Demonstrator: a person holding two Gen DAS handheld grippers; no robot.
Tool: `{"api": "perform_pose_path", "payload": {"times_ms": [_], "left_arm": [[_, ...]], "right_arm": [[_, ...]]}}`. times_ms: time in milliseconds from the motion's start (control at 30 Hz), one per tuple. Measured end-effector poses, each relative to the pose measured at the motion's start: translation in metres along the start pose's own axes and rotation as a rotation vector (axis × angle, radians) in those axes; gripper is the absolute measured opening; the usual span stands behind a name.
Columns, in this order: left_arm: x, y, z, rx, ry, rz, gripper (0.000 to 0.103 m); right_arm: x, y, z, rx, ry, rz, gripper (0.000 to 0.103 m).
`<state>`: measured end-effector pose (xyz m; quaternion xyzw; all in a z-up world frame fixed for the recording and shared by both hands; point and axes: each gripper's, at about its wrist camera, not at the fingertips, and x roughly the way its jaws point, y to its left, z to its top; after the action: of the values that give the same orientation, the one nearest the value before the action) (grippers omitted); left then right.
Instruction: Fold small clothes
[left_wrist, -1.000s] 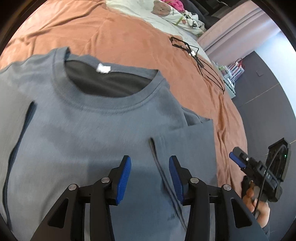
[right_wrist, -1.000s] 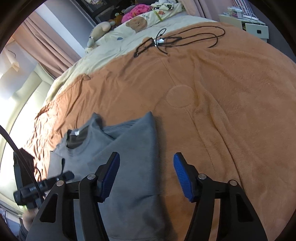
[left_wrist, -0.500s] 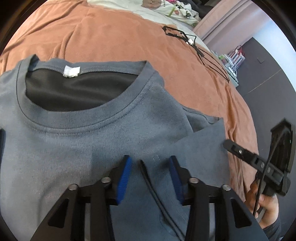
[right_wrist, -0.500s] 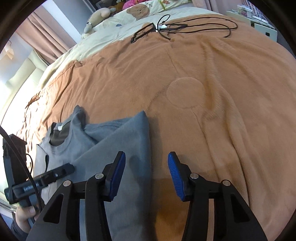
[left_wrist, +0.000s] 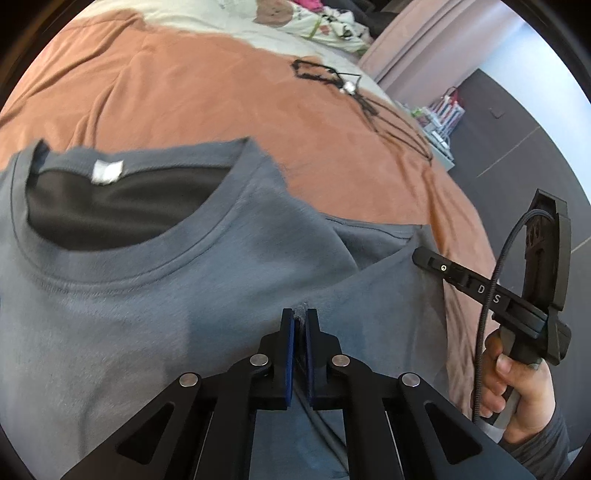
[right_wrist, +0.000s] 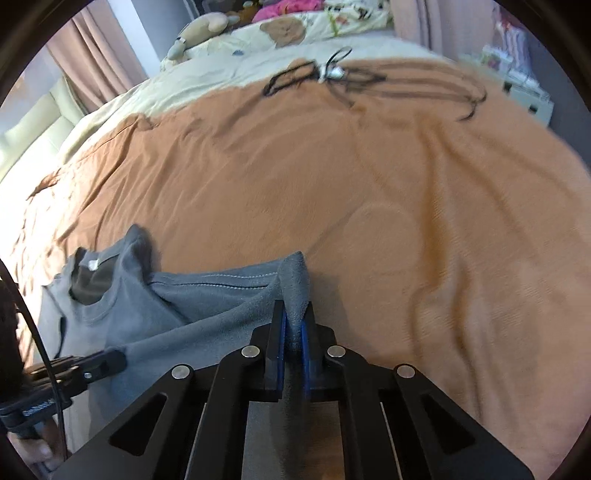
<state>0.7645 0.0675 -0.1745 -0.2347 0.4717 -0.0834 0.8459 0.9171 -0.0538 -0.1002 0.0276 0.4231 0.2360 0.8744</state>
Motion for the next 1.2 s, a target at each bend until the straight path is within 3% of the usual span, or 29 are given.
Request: {"api": "perform_pose_path", "payload": {"times_ms": [167,300,433,467,800,1033,1200], "left_arm": [[0.004,-0.007,0.005,-0.012,-0.009,-0.012,0.004],[0.005,0.001,0.006,-0.021,0.0,0.027,0.004],[0.0,0.013,0.005,-0.044,-0.003,0.03,0.004],[-0.001,0.015,0.005,-0.047,-0.005,0.033,0.004],[0.002,0.023,-0.001,-0.048,0.026,0.101,0.004],[0.004,0.025,-0.002,-0.046,0.033,0.123,0.005],[0.001,0.025,-0.004,-0.063,0.032,0.116,0.006]], "right_arm": [[0.001,0.006,-0.002,-0.003,-0.005,-0.062,0.003],[0.011,0.006,-0.005,0.028,0.068,0.027,0.006],[0.003,-0.001,-0.004,0.058,0.042,0.081,0.028],[0.002,-0.004,-0.004,0.064,0.036,0.087,0.029],[0.024,-0.002,-0.001,0.039,0.118,0.015,0.029],[0.028,-0.005,0.013,0.067,0.094,0.013,0.029],[0.007,-0.013,0.014,0.122,0.031,0.078,0.029]]}}
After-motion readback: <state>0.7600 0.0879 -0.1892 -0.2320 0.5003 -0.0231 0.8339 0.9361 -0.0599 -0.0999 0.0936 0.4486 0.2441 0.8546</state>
